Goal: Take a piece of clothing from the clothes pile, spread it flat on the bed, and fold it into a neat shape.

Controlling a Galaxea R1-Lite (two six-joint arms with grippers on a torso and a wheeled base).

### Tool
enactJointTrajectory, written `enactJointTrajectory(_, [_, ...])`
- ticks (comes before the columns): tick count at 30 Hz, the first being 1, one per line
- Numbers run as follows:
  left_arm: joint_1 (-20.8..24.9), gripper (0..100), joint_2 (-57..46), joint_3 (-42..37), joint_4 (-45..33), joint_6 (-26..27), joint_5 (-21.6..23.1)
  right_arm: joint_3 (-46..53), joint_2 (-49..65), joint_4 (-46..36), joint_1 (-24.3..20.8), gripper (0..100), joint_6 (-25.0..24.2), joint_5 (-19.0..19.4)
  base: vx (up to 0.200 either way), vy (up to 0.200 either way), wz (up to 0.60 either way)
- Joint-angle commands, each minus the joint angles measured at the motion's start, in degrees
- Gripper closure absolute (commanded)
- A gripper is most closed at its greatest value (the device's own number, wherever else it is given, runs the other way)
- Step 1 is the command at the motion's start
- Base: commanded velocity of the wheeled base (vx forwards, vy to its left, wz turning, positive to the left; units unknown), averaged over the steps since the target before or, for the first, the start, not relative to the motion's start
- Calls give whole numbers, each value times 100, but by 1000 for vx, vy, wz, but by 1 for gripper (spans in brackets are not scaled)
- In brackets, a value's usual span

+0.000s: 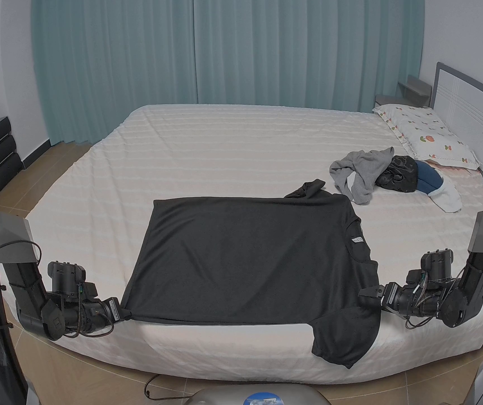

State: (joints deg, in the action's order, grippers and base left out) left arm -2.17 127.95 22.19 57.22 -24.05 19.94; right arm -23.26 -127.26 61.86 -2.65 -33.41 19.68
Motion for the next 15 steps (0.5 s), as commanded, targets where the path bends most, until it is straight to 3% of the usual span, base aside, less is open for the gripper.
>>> enactJointTrajectory(1, [-12, 100, 19, 14, -1, -3, 1, -135, -212, 20, 89, 0, 2, 1, 0, 0, 0])
enactJointTrajectory(8, [-12, 100, 28, 23, -1, -3, 1, -284, -475, 55, 159, 0, 107, 89, 0, 0, 0])
enactJointTrajectory(9, [-12, 100, 28, 23, -1, -3, 1, -363, -502, 55, 159, 100, 89, 89, 0, 0, 0])
enactJointTrajectory(15, [-20, 100, 72, -4, -9, 243, 1, -601, -546, 64, 291, 100, 46, 54, 0, 0, 0])
